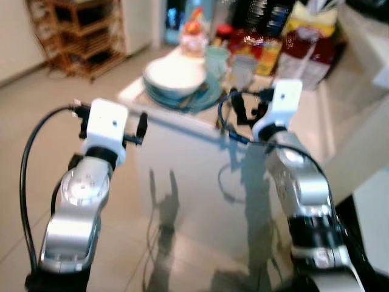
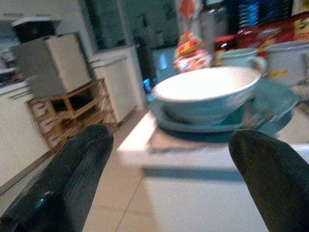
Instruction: Setting the table
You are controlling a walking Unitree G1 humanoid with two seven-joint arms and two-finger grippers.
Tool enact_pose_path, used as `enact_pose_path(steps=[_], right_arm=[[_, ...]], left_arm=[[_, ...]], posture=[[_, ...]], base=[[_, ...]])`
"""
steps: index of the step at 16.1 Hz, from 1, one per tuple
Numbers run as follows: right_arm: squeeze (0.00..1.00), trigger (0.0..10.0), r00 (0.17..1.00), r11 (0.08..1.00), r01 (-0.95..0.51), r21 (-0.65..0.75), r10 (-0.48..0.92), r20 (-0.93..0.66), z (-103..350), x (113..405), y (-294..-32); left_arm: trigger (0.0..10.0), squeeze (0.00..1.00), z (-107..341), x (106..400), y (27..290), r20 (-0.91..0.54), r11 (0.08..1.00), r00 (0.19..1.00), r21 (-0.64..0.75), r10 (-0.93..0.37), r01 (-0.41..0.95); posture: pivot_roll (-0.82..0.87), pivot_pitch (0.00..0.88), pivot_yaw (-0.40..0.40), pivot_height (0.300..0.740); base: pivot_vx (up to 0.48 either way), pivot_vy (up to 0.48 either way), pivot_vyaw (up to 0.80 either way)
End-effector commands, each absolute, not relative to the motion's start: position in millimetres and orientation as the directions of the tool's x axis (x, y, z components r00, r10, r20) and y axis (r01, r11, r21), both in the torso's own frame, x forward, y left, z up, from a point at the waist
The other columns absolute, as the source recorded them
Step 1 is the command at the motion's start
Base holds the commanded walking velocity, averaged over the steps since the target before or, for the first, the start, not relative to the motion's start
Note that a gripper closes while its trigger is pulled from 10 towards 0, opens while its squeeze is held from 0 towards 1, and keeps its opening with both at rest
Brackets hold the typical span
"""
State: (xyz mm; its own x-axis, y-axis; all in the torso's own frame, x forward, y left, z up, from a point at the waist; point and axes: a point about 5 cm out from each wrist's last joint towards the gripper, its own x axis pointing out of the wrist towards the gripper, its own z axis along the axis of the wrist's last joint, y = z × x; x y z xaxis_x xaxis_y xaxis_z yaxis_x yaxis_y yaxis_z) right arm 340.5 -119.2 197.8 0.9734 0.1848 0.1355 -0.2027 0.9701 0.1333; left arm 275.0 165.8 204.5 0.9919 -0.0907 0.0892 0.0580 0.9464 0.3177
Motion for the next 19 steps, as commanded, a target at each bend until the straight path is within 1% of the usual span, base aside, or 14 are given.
enact_pose_path(steps=[1,5,7,8,9,10,11,13,17,18,19], right_arm=[[0.00,10.0,0.982,0.977,-0.160,0.142,0.144,0.118,196,344,-132],[0.00,10.0,0.984,0.978,-0.149,0.146,0.132,0.122,199,347,-136],[0.00,10.0,0.986,0.981,-0.133,0.144,0.116,0.120,202,349,-141],[0.27,10.0,0.989,0.983,-0.114,0.143,0.100,0.105,201,352,-146],[0.27,10.0,0.990,0.982,-0.114,0.152,0.099,0.104,202,353,-148],[1.00,10.0,0.991,0.981,-0.109,0.161,0.094,0.097,202,356,-152],[1.00,10.0,0.993,0.985,-0.096,0.146,0.086,0.075,201,359,-155],[1.00,10.0,0.999,0.996,-0.042,0.084,0.043,-0.005,195,371,-167],[1.00,10.0,1.000,0.998,-0.022,0.066,0.023,-0.015,193,393,-179],[1.00,10.0,0.999,0.999,-0.016,0.050,0.017,-0.032,192,399,-181],[1.00,10.0,0.998,0.997,-0.031,0.075,0.034,-0.045,191,405,-181]], left_arm=[[10.0,0.00,207,273,157,0.097,0.943,0.986,0.319,-0.134,0.097],[10.0,0.00,210,272,157,0.107,0.937,0.984,0.335,-0.145,0.102],[10.0,0.00,227,267,151,0.158,0.922,0.963,0.359,-0.216,0.148],[10.0,0.00,239,263,146,0.201,0.910,0.937,0.363,-0.285,0.199],[10.0,0.00,244,261,144,0.219,0.904,0.922,0.363,-0.320,0.227],[10.0,0.00,250,257,139,0.240,0.895,0.891,0.333,-0.385,0.297],[10.0,0.00,252,254,136,0.247,0.892,0.875,0.295,-0.417,0.342],[10.0,0.00,248,252,133,0.200,0.864,0.858,0.293,-0.474,0.409],[10.0,0.00,238,241,123,0.090,0.778,0.794,0.295,-0.601,0.555],[10.0,0.00,237,239,121,0.077,0.766,0.784,0.296,-0.615,0.572],[10.0,0.00,238,237,121,0.071,0.761,0.781,0.293,-0.620,0.578]], posture=[[0.02,0.000,-0.090,0.740],[0.02,0.000,-0.088,0.740],[0.03,0.001,-0.094,0.740],[0.03,0.002,-0.095,0.740],[0.03,0.002,-0.095,0.740],[0.04,0.000,-0.093,0.740],[0.04,0.000,-0.090,0.740],[0.04,0.000,-0.089,0.740],[0.05,0.011,-0.076,0.740],[0.05,0.016,-0.077,0.740],[0.06,0.031,-0.080,0.740]], base=[[0.480,0.000,0.00],[0.475,0.000,0.00],[0.000,0.000,0.00],[0.000,0.000,0.00],[0.000,0.000,0.00],[0.000,0.000,0.00],[0.000,0.000,0.00],[0.000,0.000,0.00],[0.000,0.000,0.00],[0.000,0.000,0.00],[0.000,0.000,0.00]])
